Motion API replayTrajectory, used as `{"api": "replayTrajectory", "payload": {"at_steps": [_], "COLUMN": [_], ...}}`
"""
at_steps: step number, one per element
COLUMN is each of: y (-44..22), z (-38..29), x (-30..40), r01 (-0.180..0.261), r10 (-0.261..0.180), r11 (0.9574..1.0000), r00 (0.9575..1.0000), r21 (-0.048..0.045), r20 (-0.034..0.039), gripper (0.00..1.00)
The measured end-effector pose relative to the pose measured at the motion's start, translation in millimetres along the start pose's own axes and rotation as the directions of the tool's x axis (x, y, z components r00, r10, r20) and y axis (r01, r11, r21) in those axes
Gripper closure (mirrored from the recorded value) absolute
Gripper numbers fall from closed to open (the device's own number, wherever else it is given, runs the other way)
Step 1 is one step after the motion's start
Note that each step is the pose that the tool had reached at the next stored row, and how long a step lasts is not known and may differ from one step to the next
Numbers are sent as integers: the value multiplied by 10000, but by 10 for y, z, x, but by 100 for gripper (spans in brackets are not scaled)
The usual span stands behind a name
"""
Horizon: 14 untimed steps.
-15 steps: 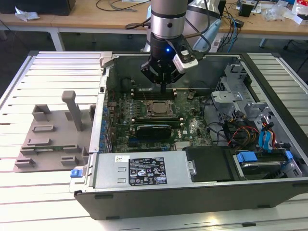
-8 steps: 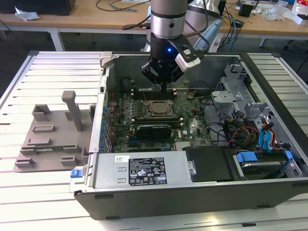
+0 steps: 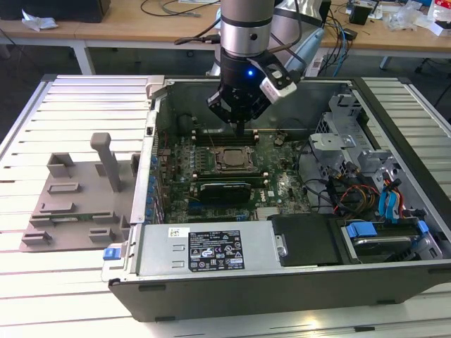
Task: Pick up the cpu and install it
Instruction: 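Install the first cpu locking lever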
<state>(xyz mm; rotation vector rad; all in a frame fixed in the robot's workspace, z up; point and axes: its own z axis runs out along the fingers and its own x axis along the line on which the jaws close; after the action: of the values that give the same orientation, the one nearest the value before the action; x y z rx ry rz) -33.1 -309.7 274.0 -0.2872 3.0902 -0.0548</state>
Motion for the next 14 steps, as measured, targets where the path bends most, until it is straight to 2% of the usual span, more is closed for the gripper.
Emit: {"api": "replayTrajectory", "payload": {"at_steps": [6,11,14], "y": [0,0,0], "z": [0,0,0], "x": [0,0,0], "r01": [511,1215,1355], "r10": [-511,-1215,-1355], "r11": [9987,9926,9908], "r00": [9987,9926,9908], "r21": [-17,-38,-42], "r20": [21,49,56], "gripper": [89,89,89]}}
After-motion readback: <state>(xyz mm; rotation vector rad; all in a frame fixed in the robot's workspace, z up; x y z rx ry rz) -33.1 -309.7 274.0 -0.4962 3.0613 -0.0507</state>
